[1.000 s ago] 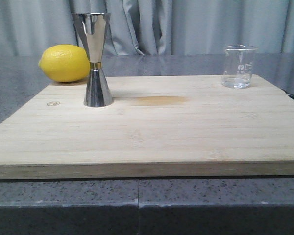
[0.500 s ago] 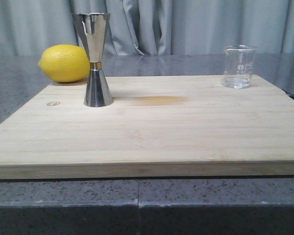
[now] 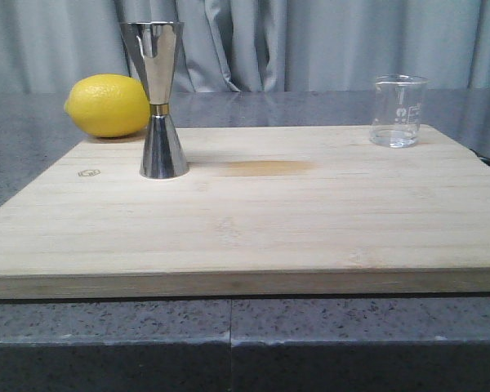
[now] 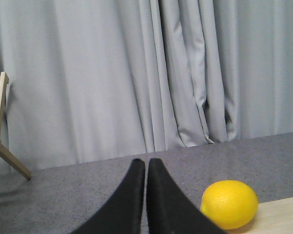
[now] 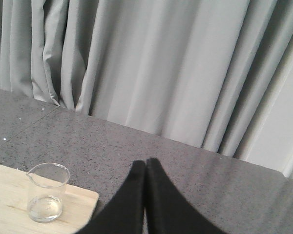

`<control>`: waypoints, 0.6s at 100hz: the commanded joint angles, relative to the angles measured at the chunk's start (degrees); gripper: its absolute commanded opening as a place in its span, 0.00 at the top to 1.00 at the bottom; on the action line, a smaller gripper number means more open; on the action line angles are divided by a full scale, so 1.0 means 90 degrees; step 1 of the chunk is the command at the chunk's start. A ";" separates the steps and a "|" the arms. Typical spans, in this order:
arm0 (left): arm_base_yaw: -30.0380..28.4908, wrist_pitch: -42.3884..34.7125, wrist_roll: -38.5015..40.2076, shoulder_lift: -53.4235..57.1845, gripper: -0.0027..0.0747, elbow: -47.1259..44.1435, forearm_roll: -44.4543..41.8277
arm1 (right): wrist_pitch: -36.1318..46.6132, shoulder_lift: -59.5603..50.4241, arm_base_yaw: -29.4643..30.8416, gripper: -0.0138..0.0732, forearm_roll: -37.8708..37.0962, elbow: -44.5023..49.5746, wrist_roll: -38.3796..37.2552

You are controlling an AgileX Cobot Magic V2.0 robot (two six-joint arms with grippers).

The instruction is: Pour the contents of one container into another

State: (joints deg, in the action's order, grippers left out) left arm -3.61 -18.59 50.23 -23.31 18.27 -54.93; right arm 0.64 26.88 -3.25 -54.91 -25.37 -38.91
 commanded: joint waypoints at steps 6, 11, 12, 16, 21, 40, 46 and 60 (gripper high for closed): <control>-0.0008 -0.0285 0.0070 -0.0028 0.99 0.0165 0.0178 | 0.0210 -0.0016 0.0030 0.91 -0.0017 -0.0165 0.0044; -0.0008 -0.0285 0.0070 -0.0028 0.99 0.0165 0.0178 | 0.0210 -0.0016 0.0030 0.91 -0.0017 -0.0165 0.0044; -0.0008 -0.0285 0.0070 -0.0028 0.99 0.0165 0.0178 | 0.0210 -0.0016 0.0030 0.91 -0.0017 -0.0165 0.0044; -0.0008 -0.0285 0.0070 -0.0028 0.99 0.0165 0.0178 | 0.0210 -0.0016 0.0030 0.91 -0.0017 -0.0165 0.0044; -0.0008 -0.0285 0.0070 -0.0028 0.99 0.0165 0.0178 | 0.0210 -0.0016 0.0030 0.91 -0.0017 -0.0165 0.0044; -0.0008 -0.0194 0.0070 -0.0028 0.99 0.0165 0.0855 | 0.0210 -0.0016 0.0030 0.91 -0.0017 -0.0165 0.0044; -0.0008 -0.0001 -0.0014 -0.0028 0.99 0.0165 0.1407 | 0.0210 -0.0016 0.0030 0.91 -0.0017 -0.0165 0.0044; -0.0008 0.0851 -0.0212 -0.0028 0.99 0.0139 0.2443 | 0.0210 -0.0016 0.0030 0.91 -0.0017 -0.0165 0.0044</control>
State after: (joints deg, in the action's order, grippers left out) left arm -3.61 -12.61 49.74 -23.31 18.27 -40.81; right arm 0.55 26.88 -3.25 -54.91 -25.37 -38.91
